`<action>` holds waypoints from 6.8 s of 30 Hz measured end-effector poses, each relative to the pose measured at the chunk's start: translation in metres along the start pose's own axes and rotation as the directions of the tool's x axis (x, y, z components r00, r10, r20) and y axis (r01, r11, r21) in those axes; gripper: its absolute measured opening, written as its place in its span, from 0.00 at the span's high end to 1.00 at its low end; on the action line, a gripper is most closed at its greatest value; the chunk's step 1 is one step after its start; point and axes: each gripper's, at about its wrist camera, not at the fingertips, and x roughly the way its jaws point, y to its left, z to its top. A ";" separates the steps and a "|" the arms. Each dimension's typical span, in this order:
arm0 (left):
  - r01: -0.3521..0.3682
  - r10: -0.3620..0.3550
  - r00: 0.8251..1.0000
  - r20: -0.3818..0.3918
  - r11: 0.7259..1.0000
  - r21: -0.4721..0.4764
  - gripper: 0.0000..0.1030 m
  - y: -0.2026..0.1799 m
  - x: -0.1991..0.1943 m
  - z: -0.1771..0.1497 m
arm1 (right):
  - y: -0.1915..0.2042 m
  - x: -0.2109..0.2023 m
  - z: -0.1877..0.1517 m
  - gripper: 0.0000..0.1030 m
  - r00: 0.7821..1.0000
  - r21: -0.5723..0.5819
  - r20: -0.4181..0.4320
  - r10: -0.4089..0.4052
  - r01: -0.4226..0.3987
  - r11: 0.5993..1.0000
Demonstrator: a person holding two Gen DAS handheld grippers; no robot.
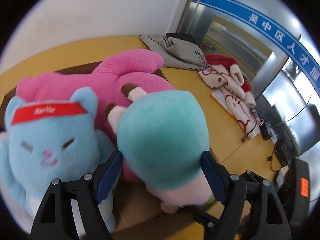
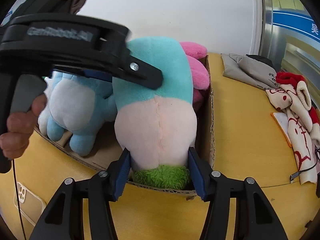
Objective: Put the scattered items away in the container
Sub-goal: 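Lower the teal-and-pink plush into the box and open both grippers, then close the left gripper on the clear phone case while the right gripper grips it, then lift the clear phone case with both grippers and carry it over the box, then lower the phone case onto the pink bear and open both grippers, then push the plush toys down into the box with both grippers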
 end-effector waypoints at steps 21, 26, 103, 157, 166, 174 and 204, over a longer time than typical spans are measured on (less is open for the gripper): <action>-0.236 0.243 0.969 -0.034 0.888 -0.393 0.24 0.122 -0.181 -0.300 | 0.149 -0.025 -0.093 0.04 0.959 -0.026 -0.180 0.218 -0.226 0.974; -0.232 0.210 0.973 -0.100 0.866 -0.443 0.32 0.126 -0.154 -0.322 | 0.168 0.000 -0.102 0.21 0.962 -0.093 -0.224 0.158 -0.183 0.979; -0.309 0.317 0.914 0.253 0.948 -0.073 0.94 0.110 -0.161 0.054 | 0.043 0.002 0.203 0.92 0.979 0.019 0.201 -0.026 0.022 1.000; -0.341 0.385 0.907 0.170 0.909 -0.237 0.15 0.171 -0.101 -0.176 | 0.024 0.024 0.008 0.00 0.989 0.091 0.031 -0.146 0.143 0.986; -0.337 0.397 0.868 0.297 0.912 -0.235 0.12 0.169 -0.101 -0.189 | 0.026 0.022 -0.006 0.00 0.966 0.084 0.186 -0.180 0.167 0.982; -0.334 0.395 0.832 0.390 0.917 -0.215 0.12 0.163 -0.105 -0.198 | 0.026 0.020 -0.017 0.00 0.953 0.063 0.252 -0.166 0.155 0.986; -0.336 0.411 0.820 0.399 0.909 -0.245 0.12 0.163 -0.103 -0.193 | 0.022 0.020 -0.014 0.00 0.948 0.072 0.263 -0.179 0.166 0.984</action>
